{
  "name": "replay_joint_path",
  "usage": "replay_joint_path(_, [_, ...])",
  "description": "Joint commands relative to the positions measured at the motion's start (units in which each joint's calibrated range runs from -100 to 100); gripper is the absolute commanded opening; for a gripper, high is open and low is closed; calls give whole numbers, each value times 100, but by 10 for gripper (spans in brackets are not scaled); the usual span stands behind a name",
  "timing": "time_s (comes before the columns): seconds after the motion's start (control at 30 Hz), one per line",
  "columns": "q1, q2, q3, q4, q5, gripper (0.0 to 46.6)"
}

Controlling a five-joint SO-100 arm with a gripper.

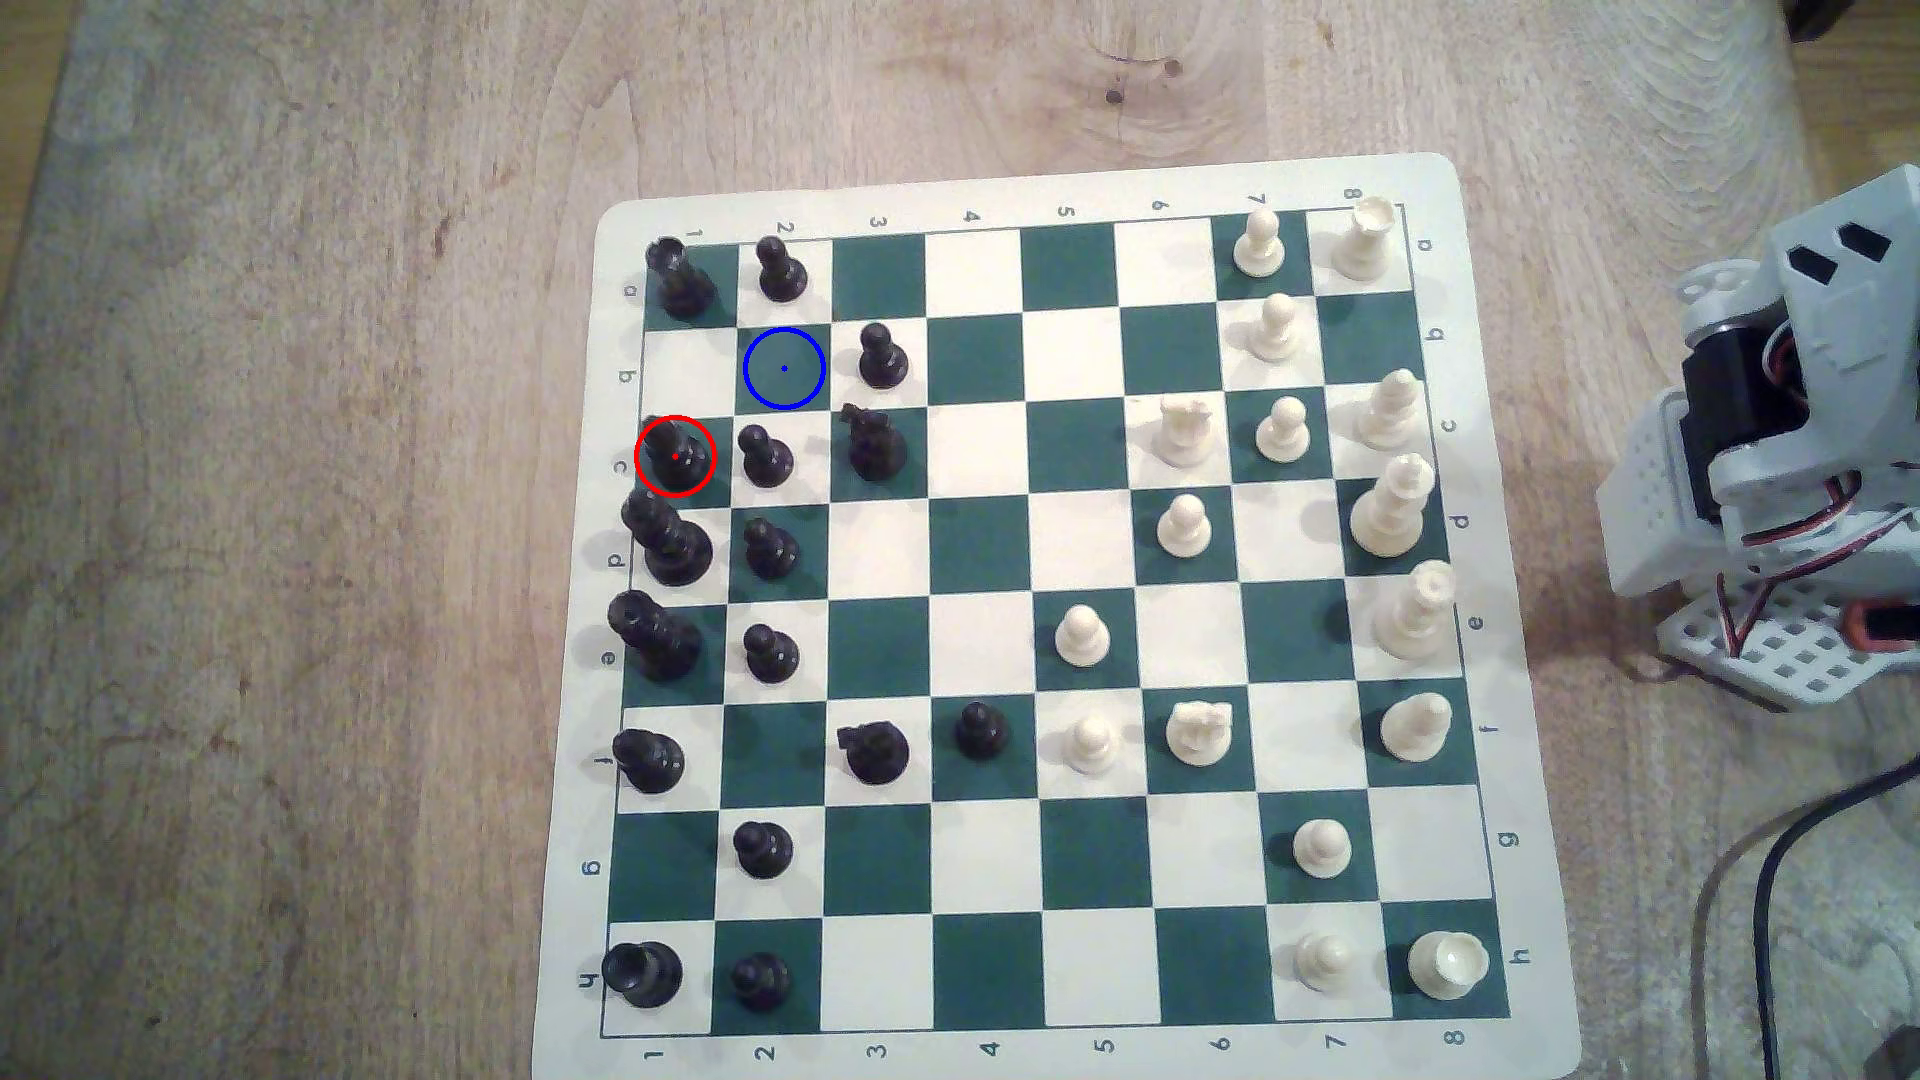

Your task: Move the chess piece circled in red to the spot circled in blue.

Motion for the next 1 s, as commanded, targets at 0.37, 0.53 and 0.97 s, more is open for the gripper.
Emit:
replay_joint_path(0.37, [852,124,-1723,6440,-24,2])
replay_joint_path(0.53, [1157,1593,-2702,7317,-29,2])
replay_joint_path(0.97, [1228,4335,-4307,9151,-49,2])
